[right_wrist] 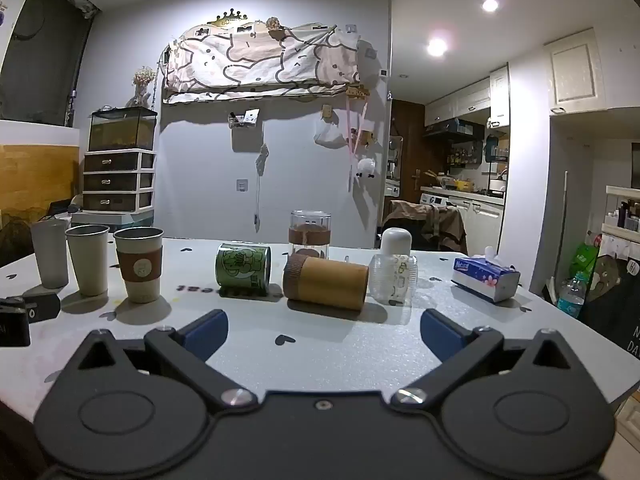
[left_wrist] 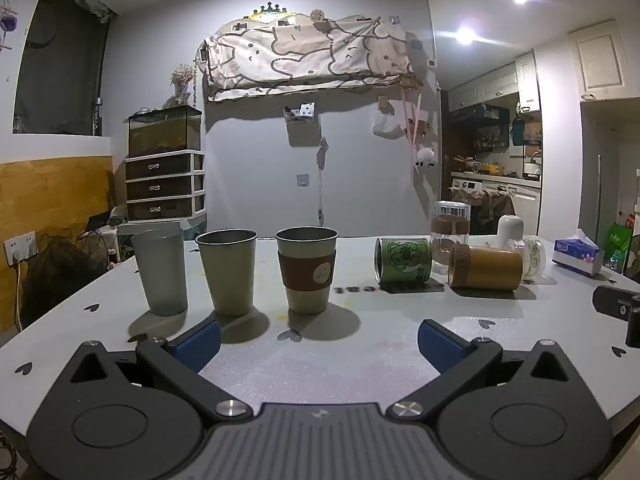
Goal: Flip cup upright
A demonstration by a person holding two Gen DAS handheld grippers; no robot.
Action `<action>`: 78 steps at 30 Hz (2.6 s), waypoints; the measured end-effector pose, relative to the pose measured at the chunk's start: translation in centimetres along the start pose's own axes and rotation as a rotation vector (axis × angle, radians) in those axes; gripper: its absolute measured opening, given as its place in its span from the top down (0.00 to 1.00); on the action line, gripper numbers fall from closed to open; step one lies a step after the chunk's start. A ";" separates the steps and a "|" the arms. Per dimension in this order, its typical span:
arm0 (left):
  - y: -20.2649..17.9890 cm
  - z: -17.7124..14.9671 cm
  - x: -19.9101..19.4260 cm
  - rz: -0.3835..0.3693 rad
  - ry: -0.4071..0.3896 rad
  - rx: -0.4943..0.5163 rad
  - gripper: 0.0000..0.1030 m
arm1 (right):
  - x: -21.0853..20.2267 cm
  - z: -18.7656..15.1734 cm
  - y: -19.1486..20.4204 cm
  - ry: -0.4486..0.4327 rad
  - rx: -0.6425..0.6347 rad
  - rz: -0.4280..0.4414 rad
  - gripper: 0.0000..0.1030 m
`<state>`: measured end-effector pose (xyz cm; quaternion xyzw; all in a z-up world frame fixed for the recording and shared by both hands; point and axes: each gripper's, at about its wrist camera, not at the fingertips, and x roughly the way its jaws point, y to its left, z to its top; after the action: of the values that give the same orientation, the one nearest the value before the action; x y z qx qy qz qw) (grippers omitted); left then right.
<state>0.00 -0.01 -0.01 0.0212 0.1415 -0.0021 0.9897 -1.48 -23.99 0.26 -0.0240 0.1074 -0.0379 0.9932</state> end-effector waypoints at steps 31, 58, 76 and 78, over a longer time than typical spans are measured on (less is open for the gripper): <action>0.0 0.0 0.0 -0.002 0.000 -0.005 0.00 | 0.2 -0.2 0.6 0.006 -0.001 0.008 0.00; 0.0 0.0 0.0 -0.003 0.003 -0.007 0.00 | 0.1 -0.2 0.5 0.010 -0.001 0.016 0.00; 0.0 0.0 0.0 -0.003 0.005 -0.009 0.00 | 0.1 -0.2 0.5 0.011 0.001 0.016 0.00; 0.0 0.0 0.0 -0.002 0.005 -0.008 0.00 | 0.1 -0.2 0.5 0.011 0.000 0.016 0.00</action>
<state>0.00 -0.01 0.01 0.0172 0.1440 -0.0027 0.9894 -1.40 -23.54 0.02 -0.0227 0.1132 -0.0304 0.9928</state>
